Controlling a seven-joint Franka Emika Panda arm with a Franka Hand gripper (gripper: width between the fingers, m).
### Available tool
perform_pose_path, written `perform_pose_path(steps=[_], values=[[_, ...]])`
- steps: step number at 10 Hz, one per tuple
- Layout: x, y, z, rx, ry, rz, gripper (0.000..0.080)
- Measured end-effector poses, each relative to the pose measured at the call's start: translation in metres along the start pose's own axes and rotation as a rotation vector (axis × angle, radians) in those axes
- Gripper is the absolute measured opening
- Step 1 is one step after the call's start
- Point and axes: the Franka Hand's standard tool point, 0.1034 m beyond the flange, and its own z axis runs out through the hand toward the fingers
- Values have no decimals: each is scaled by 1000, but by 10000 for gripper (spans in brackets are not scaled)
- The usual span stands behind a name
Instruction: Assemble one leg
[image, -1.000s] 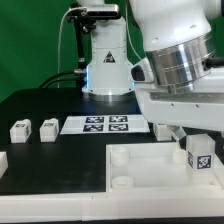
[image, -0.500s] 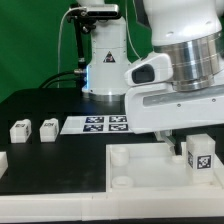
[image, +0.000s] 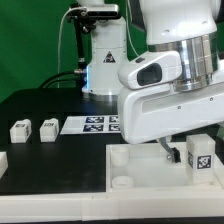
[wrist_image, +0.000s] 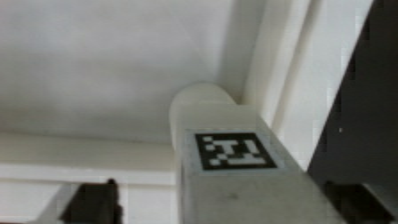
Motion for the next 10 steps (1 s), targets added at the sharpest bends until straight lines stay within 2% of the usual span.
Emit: perform_pose_path(steps=[1, 2, 3, 7, 8, 10], values=[[0, 0, 0, 0, 0, -6, 387], [0, 0, 0, 3, 1, 61, 387], [0, -1, 0, 5, 0, 140, 292], [3, -3, 0, 17, 17, 724, 292], [2, -3, 1, 39, 11, 870, 292], [0, -4, 1, 108, -33, 1254, 294]])
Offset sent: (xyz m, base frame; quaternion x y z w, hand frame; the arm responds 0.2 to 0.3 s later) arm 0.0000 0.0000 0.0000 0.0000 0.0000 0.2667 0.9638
